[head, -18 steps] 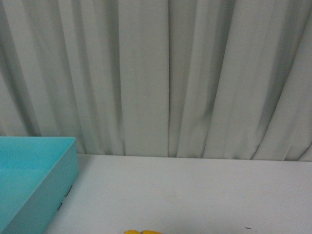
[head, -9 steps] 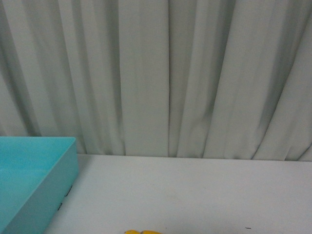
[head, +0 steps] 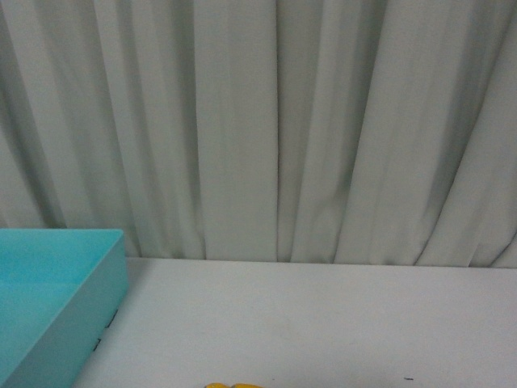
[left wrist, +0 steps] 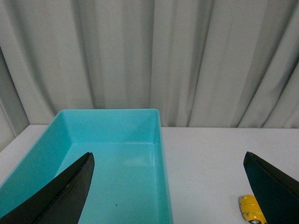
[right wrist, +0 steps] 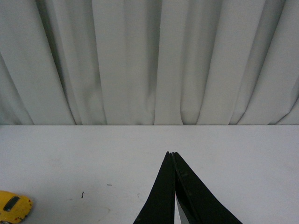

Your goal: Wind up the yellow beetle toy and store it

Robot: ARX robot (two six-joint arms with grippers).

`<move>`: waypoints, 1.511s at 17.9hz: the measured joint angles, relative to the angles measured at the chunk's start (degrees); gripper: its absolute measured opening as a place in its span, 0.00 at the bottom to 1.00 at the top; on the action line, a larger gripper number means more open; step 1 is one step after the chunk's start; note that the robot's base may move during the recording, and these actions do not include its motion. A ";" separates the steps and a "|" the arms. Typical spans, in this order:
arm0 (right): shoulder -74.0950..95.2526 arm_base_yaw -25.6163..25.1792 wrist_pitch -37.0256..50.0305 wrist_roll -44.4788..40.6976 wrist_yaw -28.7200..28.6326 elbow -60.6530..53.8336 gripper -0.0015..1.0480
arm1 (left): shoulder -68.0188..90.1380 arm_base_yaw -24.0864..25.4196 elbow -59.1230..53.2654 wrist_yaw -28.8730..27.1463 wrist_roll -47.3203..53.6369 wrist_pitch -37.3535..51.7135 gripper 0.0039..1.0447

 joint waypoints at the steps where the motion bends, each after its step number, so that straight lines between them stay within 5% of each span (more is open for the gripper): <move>1: 0.04 0.02 -0.63 -0.02 -0.02 -0.11 0.02 | 0.00 0.00 0.00 -0.02 0.00 -0.02 0.94; 10: -0.11 0.00 -0.44 -0.02 -0.02 -0.11 0.84 | 0.02 0.00 0.00 -0.02 -0.04 -0.11 0.94; 11: -0.11 0.00 -0.46 0.02 0.00 -0.11 0.95 | 5.81 -1.86 4.72 -2.86 -5.88 -12.44 0.94; 13: -0.11 0.00 -0.44 0.00 -0.04 -0.11 0.93 | 18.84 -6.71 12.55 -6.12 -15.63 -15.93 0.94; 17: -0.09 0.00 -0.39 -0.02 -0.02 -0.11 0.94 | 40.59 -11.65 26.84 -5.35 -14.29 1.05 0.94; 21: -0.09 0.00 -0.44 0.00 0.00 -0.11 0.94 | 63.06 -12.63 36.35 1.18 1.81 1.66 0.94; 24: -0.09 0.00 -0.44 -0.02 -0.02 -0.11 0.94 | 81.68 -13.42 50.12 6.88 28.68 -9.22 0.94; 27: -0.09 0.00 -0.44 0.00 -0.02 -0.11 0.94 | 88.76 -15.34 59.54 8.55 44.98 -18.91 0.94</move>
